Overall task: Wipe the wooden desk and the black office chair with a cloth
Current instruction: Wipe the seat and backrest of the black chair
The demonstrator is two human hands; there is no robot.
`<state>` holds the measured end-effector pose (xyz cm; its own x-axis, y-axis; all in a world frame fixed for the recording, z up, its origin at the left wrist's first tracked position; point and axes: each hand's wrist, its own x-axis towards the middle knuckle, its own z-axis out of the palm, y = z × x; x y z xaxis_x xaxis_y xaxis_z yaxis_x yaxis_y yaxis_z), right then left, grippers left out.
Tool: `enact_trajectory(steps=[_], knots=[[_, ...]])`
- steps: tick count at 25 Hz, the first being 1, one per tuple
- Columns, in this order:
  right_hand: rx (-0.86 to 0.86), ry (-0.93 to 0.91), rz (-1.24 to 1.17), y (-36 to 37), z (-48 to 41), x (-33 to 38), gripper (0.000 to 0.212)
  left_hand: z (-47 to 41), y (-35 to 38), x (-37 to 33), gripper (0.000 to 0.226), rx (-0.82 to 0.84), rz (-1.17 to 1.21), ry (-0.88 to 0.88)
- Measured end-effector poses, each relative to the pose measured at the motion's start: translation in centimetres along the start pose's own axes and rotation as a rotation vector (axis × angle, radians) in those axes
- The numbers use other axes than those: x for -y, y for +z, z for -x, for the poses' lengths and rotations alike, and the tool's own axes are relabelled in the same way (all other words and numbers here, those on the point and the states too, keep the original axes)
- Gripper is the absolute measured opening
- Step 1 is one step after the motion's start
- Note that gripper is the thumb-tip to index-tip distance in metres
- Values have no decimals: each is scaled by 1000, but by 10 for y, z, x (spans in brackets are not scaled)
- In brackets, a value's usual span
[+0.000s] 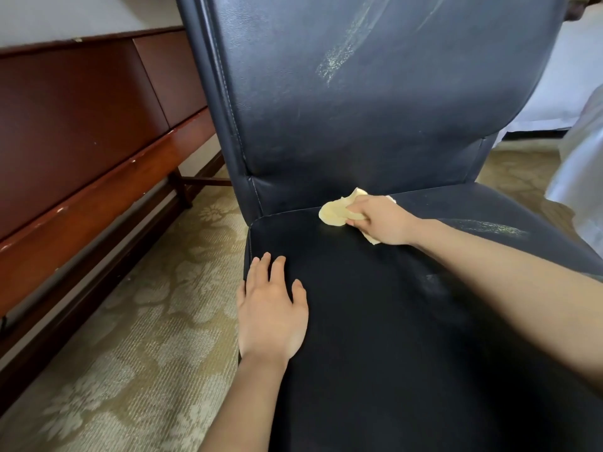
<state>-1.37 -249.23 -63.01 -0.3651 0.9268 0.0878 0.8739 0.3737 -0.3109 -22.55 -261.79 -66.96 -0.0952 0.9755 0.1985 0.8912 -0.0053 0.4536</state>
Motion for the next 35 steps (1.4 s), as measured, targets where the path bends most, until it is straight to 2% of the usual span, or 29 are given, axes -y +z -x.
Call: enact_trajectory(steps=[4,7,9,13,15,18,21,23,25,28,35], knots=[[18,-146,-132,-2,65,4,12,-10,-4,3,50,36,15,44],[21,-334,-179,-11,114,15,18,-19,-8,4,50,111,-21,80],[48,-393,-208,-16,139,18,18,-26,-10,3,50,145,-182,110],[134,-388,-184,-19,181,20,16,-41,-17,-12,51,125,-688,224],[107,-414,-207,-20,202,22,13,-41,-17,-27,53,92,-779,270],[94,-431,-186,-18,225,25,8,-28,-5,-56,53,99,-591,332],[19,-504,12,-20,225,18,15,-8,14,-82,54,187,-354,350],[-23,-510,92,-27,213,11,14,0,23,-89,54,224,-307,349],[-77,-406,125,-30,195,-3,12,5,28,-88,54,230,-284,328],[-79,-121,112,-28,159,-29,31,8,30,-83,54,199,-262,313],[-92,234,201,-30,64,-58,16,6,35,-83,54,140,-269,342]])
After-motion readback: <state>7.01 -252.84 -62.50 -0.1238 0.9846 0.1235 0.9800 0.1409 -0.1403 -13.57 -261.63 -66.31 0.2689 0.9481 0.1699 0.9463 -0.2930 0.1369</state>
